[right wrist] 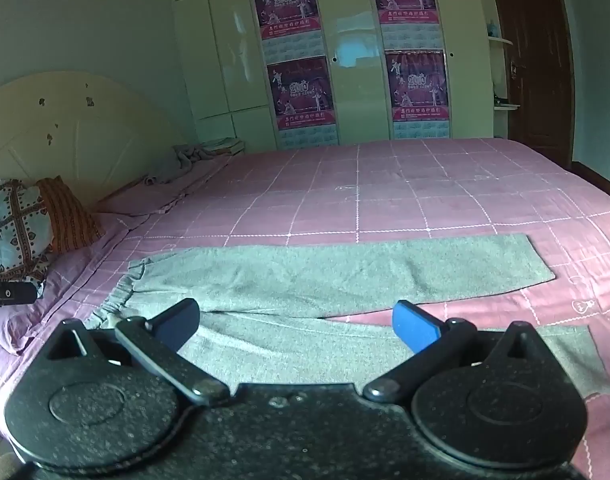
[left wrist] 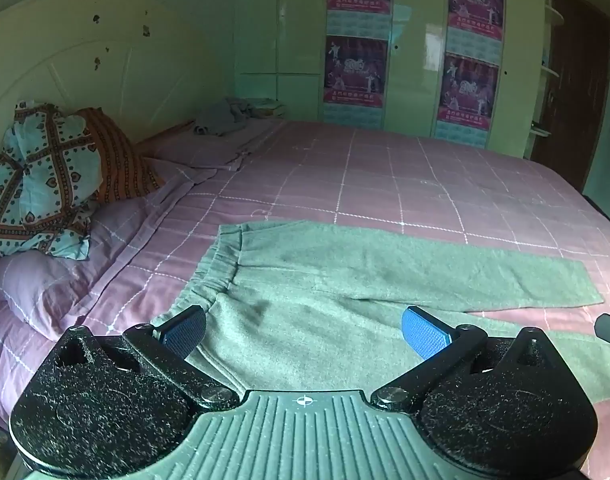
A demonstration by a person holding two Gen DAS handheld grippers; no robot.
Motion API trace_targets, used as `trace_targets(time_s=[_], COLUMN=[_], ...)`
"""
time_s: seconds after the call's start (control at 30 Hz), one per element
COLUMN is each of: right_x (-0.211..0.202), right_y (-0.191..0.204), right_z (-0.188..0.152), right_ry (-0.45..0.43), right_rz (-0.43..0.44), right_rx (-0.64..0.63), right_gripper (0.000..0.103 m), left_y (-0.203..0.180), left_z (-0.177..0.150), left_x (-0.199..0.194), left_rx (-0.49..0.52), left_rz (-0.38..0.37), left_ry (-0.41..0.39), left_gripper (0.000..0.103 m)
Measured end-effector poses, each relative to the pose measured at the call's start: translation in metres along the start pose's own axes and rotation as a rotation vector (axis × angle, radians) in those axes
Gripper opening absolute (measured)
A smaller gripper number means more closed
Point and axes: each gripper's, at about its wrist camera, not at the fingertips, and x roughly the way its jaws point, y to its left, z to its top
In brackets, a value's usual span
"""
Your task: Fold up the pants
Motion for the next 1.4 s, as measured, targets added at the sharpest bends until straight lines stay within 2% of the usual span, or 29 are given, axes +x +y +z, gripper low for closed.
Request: trace_targets(time_s=[0.1,0.2,0.33,0.4,0.63,0.9,1.13,1.33,1.4], right_x=[-0.021,-0.015,-0.009,-0.014,-0.025,-0.038,-0.040,-0.040,-0.040], right_y=[-0.004,0.004,-0.006,0.000,0.003,0.002,0.006,0.003,0.003], right_z=[-0.005,-0.005,-0.001,-0.013,-0.013,-0.011,-0.005,-0.008,-0.008], right_ry=[0.002,0.004,-0.001,-0.007,0.028,0.030,0.113,0.032,0.039], right_rz=[-0.010,-0.014,-0.023,-0.034,-0.053,-0.037,-0.038,-0.016,-0.021], right_rx=[-0.003,0.007,0.012,0.013,0.007,0.071,0.111,0.112,0.107], right_gripper=[0.103,0.103,0.103,0.103,0.103,0.103,0.103,0.103,0.103], left_y=[-0.003,-0.013,-0.018,-0.022,-0.031,-0.037,-0.036,-0.036,-0.036], left_z=[-0.001,-0.007,-0.009,-0.010,-0.019,-0.020,-0.019,-0.020,-0.019], left_x=[-0.003,-0.010,-0.015,-0.018,-0.024,-0.027,-0.030,-0.029,-0.028], left_rx=[0.017,0.044,0.065,0.085,0.111,0.135,0.117,0.116,0.117], left_rz=[-0.014,-0.018,-0.054,-0.066,-0.084,-0.093,-0.107,-0.106,-0.104], left_ry=[-0.003,-0.011,-0.001,-0.005,-0.017,-0.014,-0.032,-0.031,-0.033], left_gripper=[0.103,0.103,0.103,0.103,0.103,0.103,0.103,0.103,0.103])
